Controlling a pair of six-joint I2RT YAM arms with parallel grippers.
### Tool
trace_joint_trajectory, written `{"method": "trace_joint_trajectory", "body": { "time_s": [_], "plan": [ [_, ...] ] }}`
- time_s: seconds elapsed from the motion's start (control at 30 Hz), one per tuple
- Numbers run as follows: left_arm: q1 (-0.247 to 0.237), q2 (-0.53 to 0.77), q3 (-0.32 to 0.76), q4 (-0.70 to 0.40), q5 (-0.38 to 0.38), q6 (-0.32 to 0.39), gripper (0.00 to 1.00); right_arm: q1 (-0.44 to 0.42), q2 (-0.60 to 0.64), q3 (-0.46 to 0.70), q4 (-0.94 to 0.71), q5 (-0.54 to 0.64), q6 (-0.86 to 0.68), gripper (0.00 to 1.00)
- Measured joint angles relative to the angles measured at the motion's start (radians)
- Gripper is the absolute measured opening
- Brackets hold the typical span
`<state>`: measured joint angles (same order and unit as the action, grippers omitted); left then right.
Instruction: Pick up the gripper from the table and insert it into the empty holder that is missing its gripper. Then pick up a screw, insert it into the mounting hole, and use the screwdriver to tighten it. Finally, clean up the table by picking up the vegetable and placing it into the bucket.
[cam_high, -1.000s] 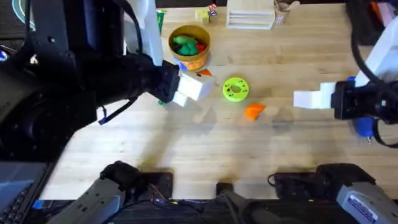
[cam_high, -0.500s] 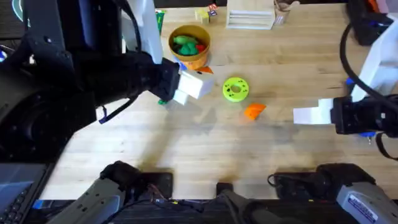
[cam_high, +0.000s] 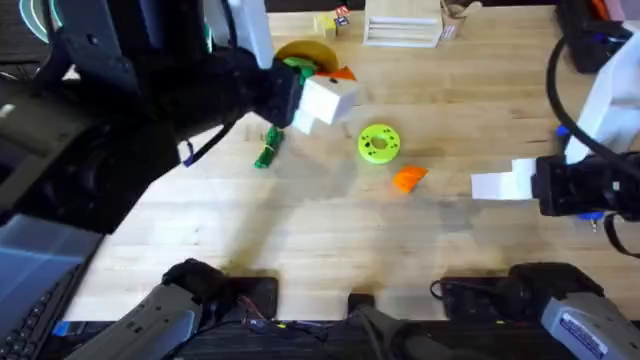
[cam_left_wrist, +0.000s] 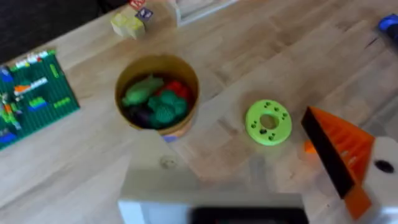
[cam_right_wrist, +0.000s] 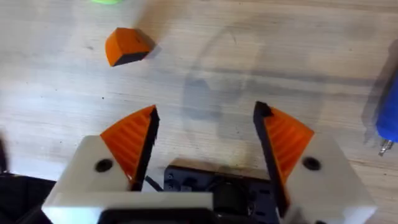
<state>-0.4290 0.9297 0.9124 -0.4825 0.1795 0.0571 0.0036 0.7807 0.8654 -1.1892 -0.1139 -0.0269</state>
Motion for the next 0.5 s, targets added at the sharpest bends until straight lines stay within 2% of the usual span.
{"method": "trace_joint_trajectory", "body": {
  "time_s": [0.13,0.23,0.5],
  "plan": [
    [0.0,-0.004,-0.066,0.159,0.0,0.042,0.994,0.0,0.0,0.0,0.0,0.0,0.0,0.918],
    [0.0,-0.048,-0.166,0.282,0.006,0.056,0.993,0.0,0.0,0.0,0.0,0.0,0.0,0.917],
    [0.0,-0.287,-0.541,0.652,0.068,0.07,0.993,0.0,0.0,0.0,0.0,0.0,0.0,0.918]
  ]
}}
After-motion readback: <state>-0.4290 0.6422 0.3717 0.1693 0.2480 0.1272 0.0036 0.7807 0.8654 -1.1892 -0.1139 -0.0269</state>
